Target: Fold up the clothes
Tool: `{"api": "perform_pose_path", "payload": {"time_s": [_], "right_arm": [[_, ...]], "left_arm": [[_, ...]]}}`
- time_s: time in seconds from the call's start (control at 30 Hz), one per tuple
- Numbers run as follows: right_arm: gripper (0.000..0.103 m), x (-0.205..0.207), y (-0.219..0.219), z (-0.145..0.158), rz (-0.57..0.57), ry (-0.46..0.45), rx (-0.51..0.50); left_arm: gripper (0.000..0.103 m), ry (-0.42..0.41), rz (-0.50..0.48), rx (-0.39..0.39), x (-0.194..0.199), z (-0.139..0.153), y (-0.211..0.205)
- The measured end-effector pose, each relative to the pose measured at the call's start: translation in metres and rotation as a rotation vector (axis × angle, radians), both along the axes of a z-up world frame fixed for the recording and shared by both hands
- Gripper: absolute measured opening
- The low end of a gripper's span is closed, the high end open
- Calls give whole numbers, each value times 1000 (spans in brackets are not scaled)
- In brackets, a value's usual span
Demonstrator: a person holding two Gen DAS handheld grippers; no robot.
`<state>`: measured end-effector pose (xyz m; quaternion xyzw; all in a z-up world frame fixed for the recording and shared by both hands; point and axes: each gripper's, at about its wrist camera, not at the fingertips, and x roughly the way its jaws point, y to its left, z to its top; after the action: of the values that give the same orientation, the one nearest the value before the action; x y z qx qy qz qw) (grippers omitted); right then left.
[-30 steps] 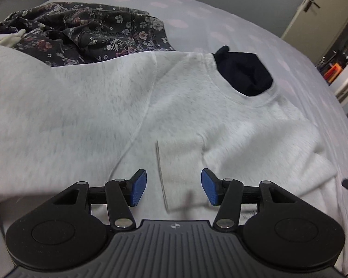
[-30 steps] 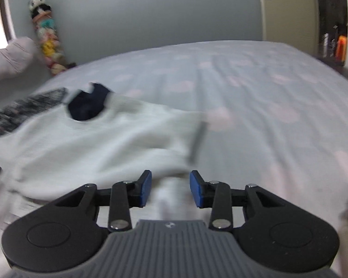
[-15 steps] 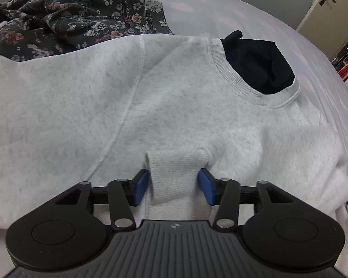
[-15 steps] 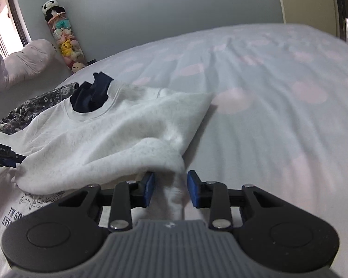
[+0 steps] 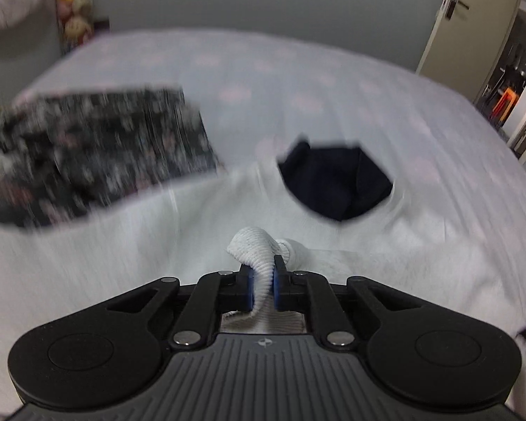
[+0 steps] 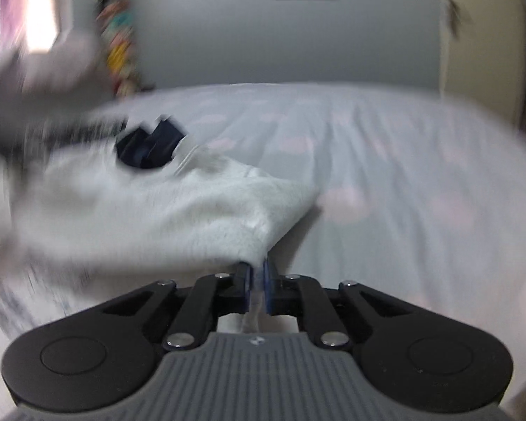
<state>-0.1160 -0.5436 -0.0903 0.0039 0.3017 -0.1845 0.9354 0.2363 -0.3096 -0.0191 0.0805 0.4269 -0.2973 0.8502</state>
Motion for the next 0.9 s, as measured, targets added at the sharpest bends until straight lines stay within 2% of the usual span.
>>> {"api": "perform_pose_path", "payload": {"time_s": [0.07, 0.13, 0.17, 0.33, 0.57, 0.7, 0.73, 0.83, 0.9], "right_arm": [[8, 6, 29, -7, 61, 114, -215], [8, 12, 49, -20, 108, 209, -351], [8, 14, 52, -23, 116, 232, -373], [8, 17, 52, -36, 129, 299, -394], [8, 17, 49, -44, 162, 324, -369], [8, 21, 53, -45, 185, 339, -378], [8, 20, 52, -44, 185, 334, -372], [9, 13, 46, -34, 170, 282, -309], [14, 8, 38, -28, 149, 237, -229]], "left_arm": [[8, -19, 16, 16, 8, 10, 2], [7, -9, 22, 47, 10, -4, 2], [7, -4, 25, 63, 11, -11, 3], [7, 22, 39, 141, 17, -45, 5], [8, 58, 59, 249, 25, -94, 8], [11, 36, -16, 241, 15, -72, -9], [14, 30, -35, 238, 12, -67, -13], [25, 14, -91, 231, 4, -51, -26], [29, 2, -129, 227, -1, -40, -35]]}}
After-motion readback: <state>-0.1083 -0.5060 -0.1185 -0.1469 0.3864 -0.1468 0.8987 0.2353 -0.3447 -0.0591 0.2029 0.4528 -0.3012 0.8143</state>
